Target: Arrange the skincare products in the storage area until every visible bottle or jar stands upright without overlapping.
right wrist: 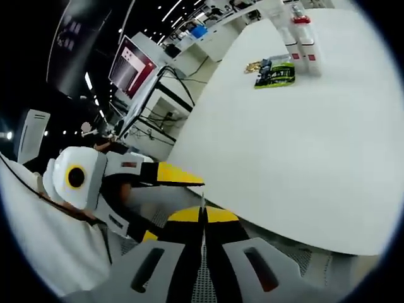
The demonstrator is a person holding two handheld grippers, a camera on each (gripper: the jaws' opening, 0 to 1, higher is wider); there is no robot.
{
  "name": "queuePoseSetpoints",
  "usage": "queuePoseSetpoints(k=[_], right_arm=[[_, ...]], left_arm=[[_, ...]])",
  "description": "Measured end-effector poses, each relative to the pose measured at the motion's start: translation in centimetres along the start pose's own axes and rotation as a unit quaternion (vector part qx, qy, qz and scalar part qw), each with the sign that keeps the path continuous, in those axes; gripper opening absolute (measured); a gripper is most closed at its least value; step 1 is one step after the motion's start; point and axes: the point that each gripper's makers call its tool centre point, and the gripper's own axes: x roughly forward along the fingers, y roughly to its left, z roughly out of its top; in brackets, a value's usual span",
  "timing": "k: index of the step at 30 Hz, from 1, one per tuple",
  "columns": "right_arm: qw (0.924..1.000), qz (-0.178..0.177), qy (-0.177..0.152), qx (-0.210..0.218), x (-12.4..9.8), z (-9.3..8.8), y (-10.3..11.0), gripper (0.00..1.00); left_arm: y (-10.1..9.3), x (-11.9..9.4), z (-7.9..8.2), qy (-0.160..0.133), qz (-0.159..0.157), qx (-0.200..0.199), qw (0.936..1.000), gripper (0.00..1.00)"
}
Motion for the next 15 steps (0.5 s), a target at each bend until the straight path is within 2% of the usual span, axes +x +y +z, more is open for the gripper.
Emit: queuePoseSetpoints(k=[1, 5, 7, 10, 13, 15], right_arm=[[0.9998, 0.0, -0.015, -0.011, -0.2, 0.5, 0.2, 0.0], [0.9996, 0.0, -0.027, -0.013, -0.6, 0.9, 0.4, 0.0], [0.9992, 0.005, -0.035, -0.018, -0.7, 1.3, 0.5, 0.0], [0.9982, 0.032, -0.05, -0.009, -1.1, 1.7, 1.2, 0.0], [0.9967, 0.047, -0.066, 0.002, -1.4, 2.4, 1.5, 0.0], [0.993, 0.075, -0.09, 0.011, -1.9, 3.4, 2.2, 0.0]], left_arm=[[0.3, -0.2, 0.3, -0.01, 0.002, -0.015, 0.9998, 0.44], [1.3, -1.0, 1.8, -0.06, -0.003, -0.089, 0.9943, 0.47], [2.1, -1.2, 2.0, -0.074, 0.005, -0.114, 0.9907, 0.5], [3.0, -1.4, 1.9, -0.086, 0.01, -0.151, 0.9848, 0.53], [2.9, -1.7, 2.4, -0.103, -0.015, -0.207, 0.9729, 0.56], [2.5, -1.8, 2.8, -0.114, -0.04, -0.238, 0.9638, 0.54]])
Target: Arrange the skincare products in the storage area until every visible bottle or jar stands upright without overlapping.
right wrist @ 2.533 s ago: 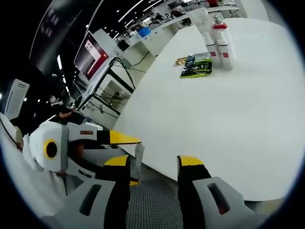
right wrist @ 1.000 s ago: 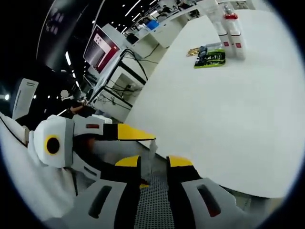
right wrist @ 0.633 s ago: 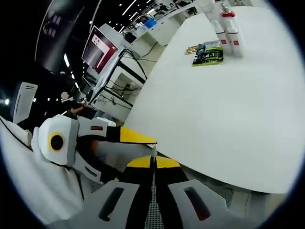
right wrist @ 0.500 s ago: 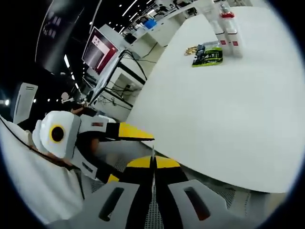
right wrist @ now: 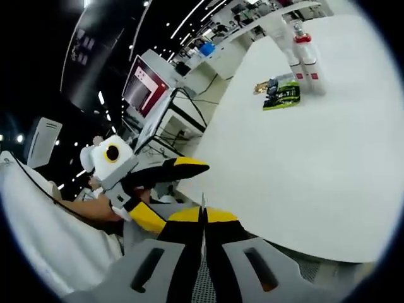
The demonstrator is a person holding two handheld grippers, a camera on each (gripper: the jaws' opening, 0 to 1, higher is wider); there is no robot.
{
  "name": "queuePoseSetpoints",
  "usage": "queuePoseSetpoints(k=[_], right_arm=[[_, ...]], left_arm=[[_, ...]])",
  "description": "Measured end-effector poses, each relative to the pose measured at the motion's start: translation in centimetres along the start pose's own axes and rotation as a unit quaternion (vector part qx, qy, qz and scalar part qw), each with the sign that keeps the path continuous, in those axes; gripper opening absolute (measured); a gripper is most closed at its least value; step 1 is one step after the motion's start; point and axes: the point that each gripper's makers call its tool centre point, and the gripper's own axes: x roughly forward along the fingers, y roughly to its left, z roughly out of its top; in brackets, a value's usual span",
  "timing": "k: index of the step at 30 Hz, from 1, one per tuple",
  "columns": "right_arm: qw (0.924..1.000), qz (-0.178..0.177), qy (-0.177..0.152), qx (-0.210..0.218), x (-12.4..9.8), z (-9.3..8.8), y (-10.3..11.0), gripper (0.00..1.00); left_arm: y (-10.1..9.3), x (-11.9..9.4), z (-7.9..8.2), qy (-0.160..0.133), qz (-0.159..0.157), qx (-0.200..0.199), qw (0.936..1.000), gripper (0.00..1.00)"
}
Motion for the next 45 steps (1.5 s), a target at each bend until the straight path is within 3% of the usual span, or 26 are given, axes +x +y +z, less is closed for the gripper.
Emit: queuePoseSetpoints(k=[2, 5, 6, 7, 10, 13, 19, 20, 22, 24, 27, 30, 33, 35, 37, 39, 41, 43, 45], right_arm=[[0.9997, 0.017, -0.017, 0.002, -0.4, 0.6, 0.4, 0.0], [0.9982, 0.055, -0.023, 0.013, -0.7, 0.7, 1.6, 0.0], [0.9979, 0.061, -0.019, 0.012, -0.7, 0.6, 1.9, 0.0], [0.9982, 0.054, -0.024, 0.009, -0.8, 0.8, 1.7, 0.0], [0.9952, 0.08, -0.056, 0.007, -1.1, 2.0, 2.5, 0.0], [0.9951, 0.079, -0.057, 0.016, -1.4, 2.0, 2.0, 0.0], [0.9929, 0.087, -0.076, 0.028, -1.7, 2.7, 2.1, 0.0], [0.9926, 0.089, -0.079, 0.026, -1.7, 2.9, 2.2, 0.0], [0.9916, 0.092, -0.089, 0.023, -1.7, 3.2, 2.3, 0.0], [0.9914, 0.091, -0.092, 0.017, -1.7, 3.3, 2.4, 0.0], [0.9923, 0.077, -0.096, 0.009, -1.5, 3.3, 2.3, 0.04], [0.9917, 0.04, -0.119, -0.027, -1.4, 4.0, 1.4, 0.16], [0.9916, 0.042, -0.119, -0.03, -1.3, 4.0, 2.0, 0.25], [0.9916, 0.011, -0.117, -0.052, -1.4, 4.1, 1.3, 0.3], [0.9906, -0.028, -0.109, -0.078, -1.9, 4.0, 0.4, 0.34], [0.985, -0.086, -0.104, -0.108, -2.6, 4.1, -1.1, 0.42], [0.9737, -0.145, -0.07, -0.161, -3.3, 3.5, -2.6, 0.47], [0.9452, -0.221, -0.035, -0.238, -4.3, 3.0, -4.6, 0.48], [0.9218, -0.269, -0.027, -0.278, -4.6, 2.4, -6.3, 0.49]], left_arm=[[-0.6, -0.1, 0.5, -0.015, -0.021, -0.041, 0.9988, 0.5], [-1.3, -0.4, 0.7, -0.018, -0.057, -0.091, 0.994, 0.28], [-0.6, -0.4, 0.7, -0.022, -0.038, -0.09, 0.995, 0.24], [-0.8, -0.5, 0.8, -0.023, -0.048, -0.089, 0.9947, 0.24], [-1.0, -0.4, 0.6, -0.017, -0.06, -0.102, 0.9928, 0.24], [-1.3, -0.2, 0.3, -0.009, -0.064, -0.105, 0.9924, 0.23], [-2.1, -0.4, -0.2, 0.008, -0.09, -0.13, 0.9875, 0.08], [-2.5, -0.7, -0.1, 0.011, -0.108, -0.134, 0.985, 0.03], [-2.4, -0.8, 0.6, -0.006, -0.115, -0.157, 0.9808, 0.02], [-2.2, -0.8, 0.6, -0.001, -0.117, -0.17, 0.9784, 0.01], [-2.1, -0.8, 0.5, -0.003, -0.115, -0.174, 0.9779, 0.0], [-1.7, -1.2, 1.0, -0.017, -0.113, -0.189, 0.9752, 0.0], [-0.4, -1.5, 1.8, -0.039, -0.103, -0.216, 0.9702, 0.0], [0.6, -1.8, 2.3, -0.054, -0.096, -0.244, 0.9635, 0.0], [2.1, -2.0, 2.5, -0.061, -0.081, -0.254, 0.962, 0.0], [3.0, -2.1, 2.7, -0.059, -0.072, -0.261, 0.9608, 0.0], [4.0, -2.2, 3.1, -0.056, -0.066, -0.26, 0.9616, 0.0], [5.0, -2.3, 3.7, -0.055, -0.06, -0.26, 0.962, 0.0], [6.5, -2.4, 4.4, -0.057, -0.049, -0.26, 0.9628, 0.0]])
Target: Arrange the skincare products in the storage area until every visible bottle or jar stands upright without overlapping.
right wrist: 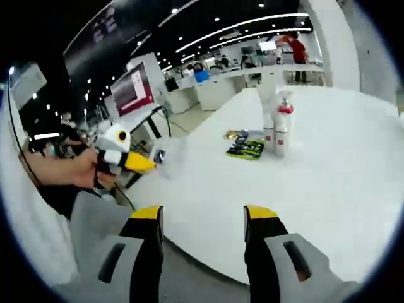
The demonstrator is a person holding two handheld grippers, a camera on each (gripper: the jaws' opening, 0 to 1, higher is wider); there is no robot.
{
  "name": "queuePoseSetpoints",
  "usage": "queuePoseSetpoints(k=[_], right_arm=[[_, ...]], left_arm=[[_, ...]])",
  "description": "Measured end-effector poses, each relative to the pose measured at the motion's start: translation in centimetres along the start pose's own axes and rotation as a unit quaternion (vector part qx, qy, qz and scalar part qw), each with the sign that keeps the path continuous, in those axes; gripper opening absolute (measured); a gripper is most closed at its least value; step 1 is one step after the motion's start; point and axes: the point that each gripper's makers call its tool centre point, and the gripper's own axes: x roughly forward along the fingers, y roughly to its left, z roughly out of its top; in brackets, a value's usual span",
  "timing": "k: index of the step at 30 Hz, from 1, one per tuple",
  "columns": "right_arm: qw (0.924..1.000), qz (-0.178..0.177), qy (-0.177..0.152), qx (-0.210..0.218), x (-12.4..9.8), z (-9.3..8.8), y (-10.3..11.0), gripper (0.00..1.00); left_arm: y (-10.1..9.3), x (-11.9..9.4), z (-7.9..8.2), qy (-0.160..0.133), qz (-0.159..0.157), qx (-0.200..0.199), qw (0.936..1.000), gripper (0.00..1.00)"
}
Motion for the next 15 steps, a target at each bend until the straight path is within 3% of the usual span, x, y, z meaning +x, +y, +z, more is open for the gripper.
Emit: queuePoseSetpoints(k=[2, 4, 5, 7, 12, 15], right_arm=[[0.9988, -0.039, 0.027, 0.005, 1.0, -1.9, -0.8, 0.47], [0.9899, -0.081, 0.089, -0.074, 1.9, -3.1, -1.9, 0.48], [0.9888, -0.077, 0.096, -0.084, 2.2, -3.2, -1.8, 0.52], [0.9947, -0.056, 0.081, -0.03, 2.1, -3.7, -1.3, 0.57], [0.9934, -0.055, 0.099, -0.017, 2.5, -4.5, -1.6, 0.62], [0.9919, -0.06, 0.108, -0.03, 2.5, -5.0, -1.8, 0.61]], left_arm=[[0.8, 0.0, 1.4, -0.001, 0.01, 0.003, 0.9999, 0.0], [1.8, 0.0, 2.6, 0.008, 0.03, 0.01, 0.9995, 0.0], [2.3, 0.0, 3.1, 0.009, 0.039, 0.014, 0.9991, 0.0], [3.0, 0.0, 4.1, 0.012, 0.047, 0.014, 0.9987, 0.0], [6.4, 0.0, 7.1, 0.005, 0.075, -0.011, 0.9971, 0.0], [8.4, 0.2, 8.7, -0.01, 0.093, -0.037, 0.9949, 0.0]])
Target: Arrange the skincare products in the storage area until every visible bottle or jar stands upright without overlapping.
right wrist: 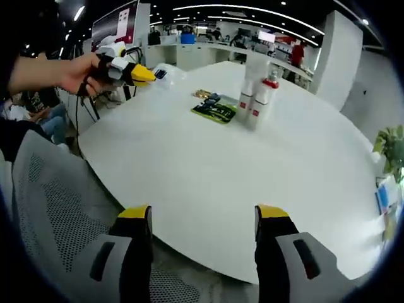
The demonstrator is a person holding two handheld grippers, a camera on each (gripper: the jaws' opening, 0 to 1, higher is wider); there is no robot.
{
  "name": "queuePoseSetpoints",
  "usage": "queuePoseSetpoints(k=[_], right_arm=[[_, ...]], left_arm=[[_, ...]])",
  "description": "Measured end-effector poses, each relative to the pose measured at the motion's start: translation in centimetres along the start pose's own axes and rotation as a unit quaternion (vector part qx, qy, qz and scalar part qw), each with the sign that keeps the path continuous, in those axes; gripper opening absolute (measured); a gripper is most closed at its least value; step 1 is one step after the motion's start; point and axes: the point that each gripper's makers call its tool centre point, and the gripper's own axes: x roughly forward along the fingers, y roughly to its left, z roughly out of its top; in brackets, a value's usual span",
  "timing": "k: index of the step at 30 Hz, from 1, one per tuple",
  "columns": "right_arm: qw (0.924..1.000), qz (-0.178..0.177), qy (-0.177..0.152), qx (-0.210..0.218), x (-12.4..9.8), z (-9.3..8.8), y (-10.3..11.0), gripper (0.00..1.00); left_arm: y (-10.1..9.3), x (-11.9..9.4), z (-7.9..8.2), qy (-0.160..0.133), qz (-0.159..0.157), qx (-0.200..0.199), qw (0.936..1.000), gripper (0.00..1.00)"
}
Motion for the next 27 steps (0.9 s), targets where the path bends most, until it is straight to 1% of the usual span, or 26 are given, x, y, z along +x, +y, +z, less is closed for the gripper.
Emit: queuePoseSetpoints(k=[1, 2, 4, 5, 7, 9, 10, 11, 13, 14, 16, 19, 22, 25, 27], right_arm=[[1.0, -0.001, 0.005, 0.002, 0.1, -0.2, -0.1, 0.6], [0.9999, -0.005, 0.01, 0.003, 0.1, -0.4, -0.4, 0.6], [0.9999, -0.006, 0.009, 0.005, 0.0, -0.4, -0.4, 0.61], [0.9999, -0.005, 0.01, 0.007, 0.0, -0.4, -0.4, 0.61], [0.9999, -0.009, 0.011, 0.005, 0.0, -0.4, -0.5, 0.59], [0.9997, -0.021, -0.004, 0.007, -0.4, 0.2, -1.1, 0.54], [0.9993, -0.023, -0.014, 0.025, -0.6, 0.6, -1.4, 0.5], [0.9991, -0.024, -0.009, 0.033, -0.6, 0.4, -1.6, 0.5], [0.9993, -0.024, -0.002, 0.028, -0.3, 0.2, -1.4, 0.55], [0.9995, -0.022, 0.0, 0.023, -0.2, 0.1, -1.2, 0.57], [0.9997, -0.018, 0.0, 0.013, -0.2, 0.0, -0.8, 0.56], [0.9998, -0.02, 0.007, 0.006, -0.2, -0.3, -0.9, 0.56], [0.9995, -0.025, 0.017, 0.005, -0.1, -0.8, -1.2, 0.56], [0.9996, -0.024, 0.014, 0.006, -0.1, -0.8, -1.3, 0.56], [0.9996, -0.024, 0.018, 0.004, -0.1, -0.9, -1.3, 0.56]], left_arm=[[0.5, 0.2, 0.4, 0.003, 0.004, -0.008, 1.0, 0.0], [1.3, 0.6, 0.9, 0.004, 0.014, -0.017, 0.9997, 0.0], [2.4, 1.0, 1.7, 0.007, 0.028, -0.021, 0.9994, 0.0], [2.6, 1.4, 2.1, 0.011, 0.033, -0.026, 0.9991, 0.0], [3.3, 1.9, 3.0, 0.018, 0.04, -0.021, 0.9988, 0.0], [3.8, 2.3, 3.6, 0.024, 0.046, -0.019, 0.9985, 0.0], [4.2, 2.4, 4.1, 0.027, 0.05, -0.015, 0.9983, 0.0], [4.7, 2.5, 4.5, 0.028, 0.055, -0.016, 0.998, 0.0], [5.1, 2.7, 5.1, 0.028, 0.058, -0.017, 0.9977, 0.0], [5.3, 2.8, 5.3, 0.029, 0.06, -0.019, 0.9976, 0.0], [5.6, 3.0, 5.4, 0.032, 0.065, -0.017, 0.9972, 0.0], [6.2, 3.4, 5.4, 0.05, 0.071, -0.019, 0.996, 0.0], [7.2, 3.6, 5.4, 0.066, 0.085, -0.019, 0.994, 0.0], [7.6, 3.8, 5.6, 0.073, 0.09, -0.016, 0.9931, 0.0], [8.1, 3.9, 5.4, 0.086, 0.095, -0.026, 0.9914, 0.0]])
